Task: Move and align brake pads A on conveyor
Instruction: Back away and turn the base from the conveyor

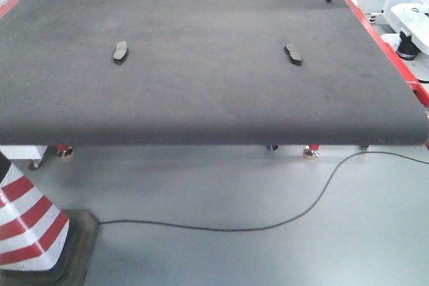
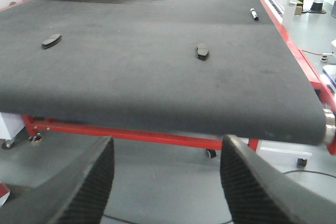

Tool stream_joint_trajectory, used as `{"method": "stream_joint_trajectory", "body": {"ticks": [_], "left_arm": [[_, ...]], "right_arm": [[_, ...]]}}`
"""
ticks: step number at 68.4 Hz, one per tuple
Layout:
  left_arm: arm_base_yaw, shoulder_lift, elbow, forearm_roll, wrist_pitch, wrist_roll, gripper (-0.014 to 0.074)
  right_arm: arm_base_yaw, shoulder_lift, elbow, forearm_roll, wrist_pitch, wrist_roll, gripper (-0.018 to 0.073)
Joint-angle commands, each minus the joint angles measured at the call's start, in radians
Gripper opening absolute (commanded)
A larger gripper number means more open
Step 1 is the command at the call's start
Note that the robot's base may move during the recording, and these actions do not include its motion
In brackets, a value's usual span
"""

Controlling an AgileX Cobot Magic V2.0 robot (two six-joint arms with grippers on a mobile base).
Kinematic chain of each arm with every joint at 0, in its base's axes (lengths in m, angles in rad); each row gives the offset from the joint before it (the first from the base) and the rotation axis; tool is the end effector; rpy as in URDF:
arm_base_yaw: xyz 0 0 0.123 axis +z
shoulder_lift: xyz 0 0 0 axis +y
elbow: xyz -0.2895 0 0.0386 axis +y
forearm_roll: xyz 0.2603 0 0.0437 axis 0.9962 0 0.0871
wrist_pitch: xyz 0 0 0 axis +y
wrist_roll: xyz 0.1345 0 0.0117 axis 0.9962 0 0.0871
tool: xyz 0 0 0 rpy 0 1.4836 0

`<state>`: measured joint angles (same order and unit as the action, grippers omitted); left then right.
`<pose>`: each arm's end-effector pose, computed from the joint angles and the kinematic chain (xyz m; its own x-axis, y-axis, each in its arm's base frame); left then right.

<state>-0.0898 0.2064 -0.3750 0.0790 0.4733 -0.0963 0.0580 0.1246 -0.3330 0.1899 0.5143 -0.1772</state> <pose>0.1056 -0.0046 0.2779 -0.2150 -0.0067 -0.9766 0.0491 0.9986 -0.0176 0.0937 0.0180 0.2657 -0.2074 -0.0234 -0.9780 -0.1507 0.9885 0.0083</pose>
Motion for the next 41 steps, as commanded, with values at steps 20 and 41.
{"method": "stream_joint_trajectory", "body": {"ticks": [20,41], "left_arm": [[-0.003,0.009,-0.026,-0.004,-0.071,-0.001,0.0429],[-0.003,0.009,-0.026,-0.004,-0.071,-0.001,0.0429]], "right_arm": [[-0.006,0.012,-0.025,0.001,-0.068,-0.002,0.0423],[-0.006,0.012,-0.025,0.001,-0.068,-0.002,0.0423]]}}
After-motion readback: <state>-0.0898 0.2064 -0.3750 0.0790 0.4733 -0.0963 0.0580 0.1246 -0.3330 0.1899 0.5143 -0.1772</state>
